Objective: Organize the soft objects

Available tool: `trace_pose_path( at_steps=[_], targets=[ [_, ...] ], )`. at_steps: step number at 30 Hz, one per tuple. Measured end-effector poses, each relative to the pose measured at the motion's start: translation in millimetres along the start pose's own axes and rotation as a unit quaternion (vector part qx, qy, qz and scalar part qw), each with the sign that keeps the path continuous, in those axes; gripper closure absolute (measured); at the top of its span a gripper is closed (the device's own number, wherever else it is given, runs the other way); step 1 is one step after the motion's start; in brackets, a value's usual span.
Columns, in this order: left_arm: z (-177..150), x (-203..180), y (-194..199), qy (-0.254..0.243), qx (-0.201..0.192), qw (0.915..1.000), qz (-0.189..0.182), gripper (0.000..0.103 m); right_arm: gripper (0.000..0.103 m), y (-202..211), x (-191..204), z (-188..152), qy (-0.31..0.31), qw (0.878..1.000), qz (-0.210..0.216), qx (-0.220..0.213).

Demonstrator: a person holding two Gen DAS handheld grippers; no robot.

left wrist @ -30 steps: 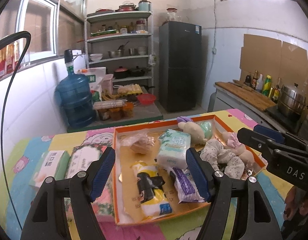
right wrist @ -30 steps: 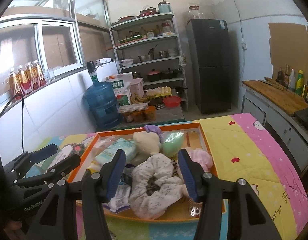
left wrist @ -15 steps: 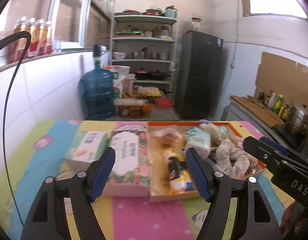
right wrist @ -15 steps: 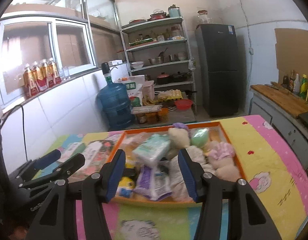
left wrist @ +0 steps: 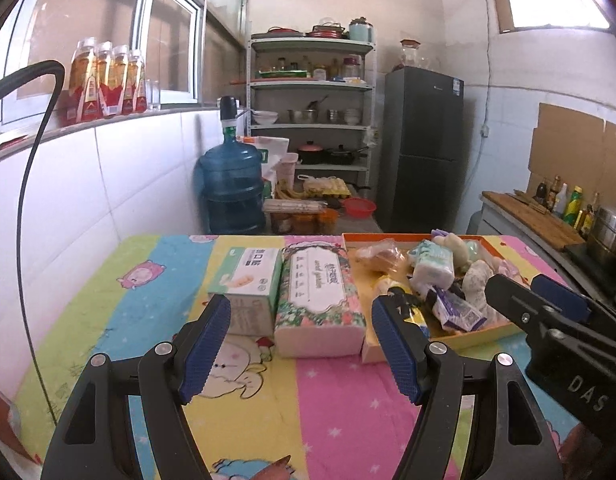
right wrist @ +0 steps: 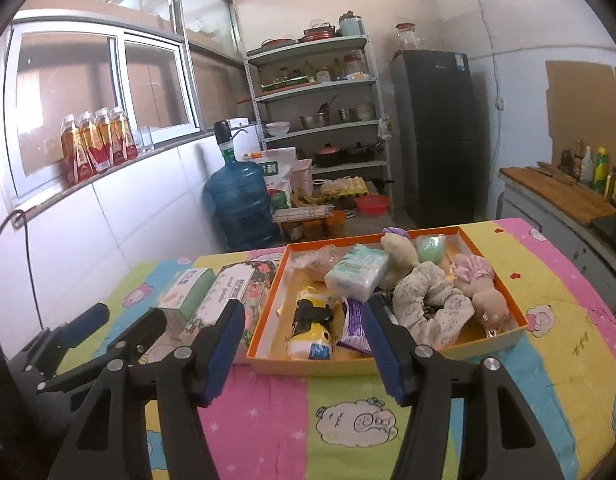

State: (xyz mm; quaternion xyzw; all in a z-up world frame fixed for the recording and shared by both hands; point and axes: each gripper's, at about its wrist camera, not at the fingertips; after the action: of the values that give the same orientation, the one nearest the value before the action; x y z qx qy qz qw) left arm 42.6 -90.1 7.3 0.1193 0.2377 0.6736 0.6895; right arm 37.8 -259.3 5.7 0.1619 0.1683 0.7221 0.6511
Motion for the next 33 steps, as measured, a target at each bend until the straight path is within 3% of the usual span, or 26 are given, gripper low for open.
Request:
trace_pose_path(
  at_steps=[9, 14, 33],
  targets=[
    [-7, 19, 32, 0.009, 0.001, 1.0, -0.004, 0.029, 0.022, 27, 22, -11, -0.008, 0.999, -0.034, -0.019],
    [-9, 29, 43, 0.013, -0.004, 0.9999, -0.003, 0.029, 0.022, 43, 35, -14, 0.015, 0.997, -0.066, -0.032],
    [-19, 45, 64, 0.019, -0.008, 0.9998, 0.0, 0.029, 0.022, 73, 54, -22, 0.03, 0.996, -0.067, -0.044]
  ],
)
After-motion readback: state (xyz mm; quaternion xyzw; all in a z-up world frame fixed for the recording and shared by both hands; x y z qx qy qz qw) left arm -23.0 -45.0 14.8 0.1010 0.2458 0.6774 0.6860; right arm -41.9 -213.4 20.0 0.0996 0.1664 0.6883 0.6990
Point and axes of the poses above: each gripper's, at about its wrist camera, not at the fingertips, and y roughly against the way its jaws point, x to its left, z to its top, and after that the axes turned 10 degrees about y, right-handed
